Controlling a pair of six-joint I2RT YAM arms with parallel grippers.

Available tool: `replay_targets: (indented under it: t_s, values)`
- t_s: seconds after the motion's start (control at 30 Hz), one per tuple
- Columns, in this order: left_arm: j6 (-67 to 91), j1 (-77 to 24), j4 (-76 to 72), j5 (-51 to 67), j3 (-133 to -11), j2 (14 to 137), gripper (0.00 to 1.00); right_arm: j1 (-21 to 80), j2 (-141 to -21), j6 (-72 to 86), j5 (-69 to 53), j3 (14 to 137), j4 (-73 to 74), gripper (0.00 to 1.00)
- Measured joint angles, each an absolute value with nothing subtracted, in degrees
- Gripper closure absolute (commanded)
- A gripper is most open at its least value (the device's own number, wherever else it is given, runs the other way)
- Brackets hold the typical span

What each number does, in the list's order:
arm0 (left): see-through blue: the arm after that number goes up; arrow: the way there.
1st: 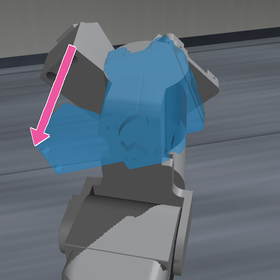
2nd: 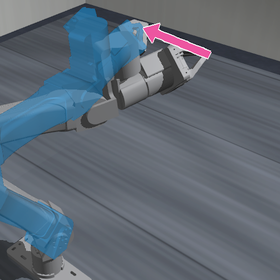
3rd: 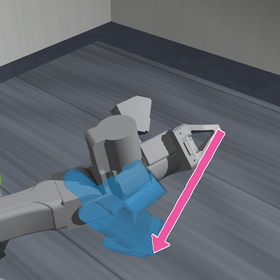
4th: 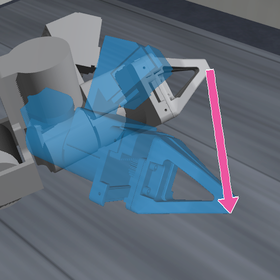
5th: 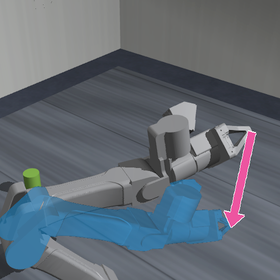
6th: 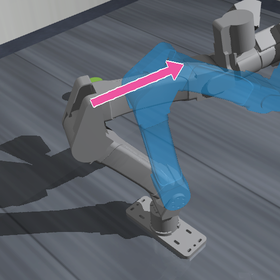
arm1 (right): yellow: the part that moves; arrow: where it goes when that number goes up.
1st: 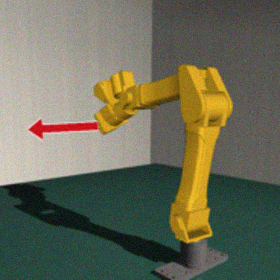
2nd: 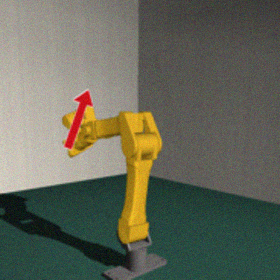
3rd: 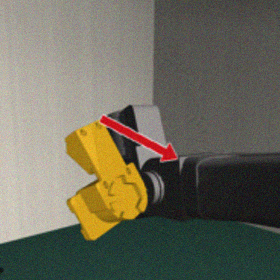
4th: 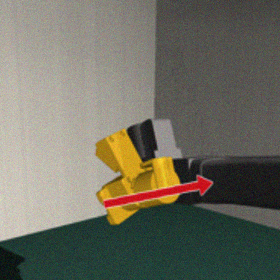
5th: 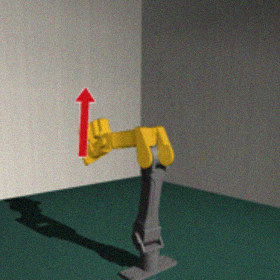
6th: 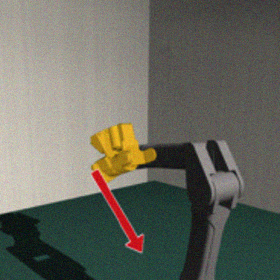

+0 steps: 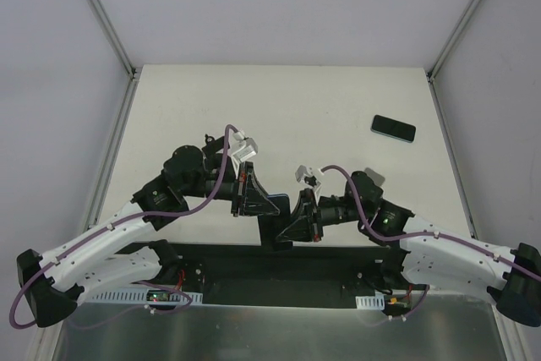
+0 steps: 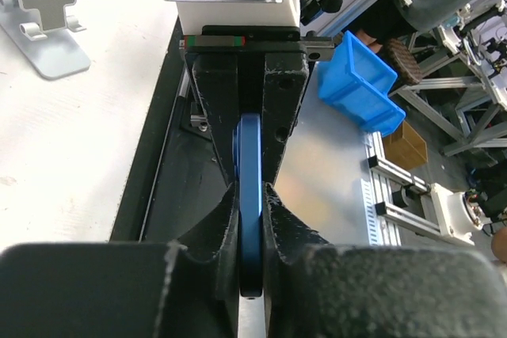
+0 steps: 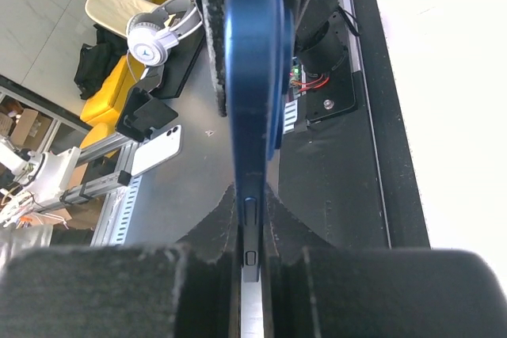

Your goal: Place the phone on the phone stand

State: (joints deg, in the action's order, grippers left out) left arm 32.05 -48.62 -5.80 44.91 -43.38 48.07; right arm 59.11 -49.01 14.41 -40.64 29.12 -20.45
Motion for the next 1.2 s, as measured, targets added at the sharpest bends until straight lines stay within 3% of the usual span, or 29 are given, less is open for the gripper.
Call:
replay_targets:
  t_s: [0.07, 0.1, 0.2, 0.57, 0.67, 0.97, 1.03, 1.2]
  values:
    - [31.7, -48.6, -5.0, 44.9, -43.8, 48.3, 1.0, 59.2, -49.2, 14.3, -40.8, 29.6, -19.6, 0.95]
    - [31.7, -48.6, -4.8, 44.7, -44.0, 48.3, 1.0, 59.2, -49.3, 14.2, -40.8, 29.8, -19.4, 0.56]
    - [30.4, -48.7, -2.1, 42.4, -44.9, 47.8, 1.0, 59.3, -49.4, 13.5, -39.5, 30.4, -18.6, 0.04]
    - [22.2, -48.8, 31.9, -3.6, -55.7, 24.6, 1.0, 59.3, -54.5, 10.0, -7.4, 39.4, -7.2, 0.02]
    - [21.5, -48.8, 37.2, -11.4, -57.7, 19.0, 1.0, 59.1, -63.6, 7.4, -2.6, 48.8, -2.4, 0.09]
    - [21.1, -48.8, 48.8, -21.5, -60.9, 16.5, 1.0, 58.0, -95.4, -0.8, 5.2, 83.5, 7.6, 0.29]
    - [21.2, -48.8, 50.4, -21.9, -60.8, 16.5, 1.0, 57.8, -100.2, -2.5, 5.5, 87.9, 10.1, 0.28]
    - [21.5, -48.8, 51.0, -22.0, -60.1, 16.6, 1.0, 57.5, -107.8, -6.2, 5.0, 93.0, 14.1, 0.4]
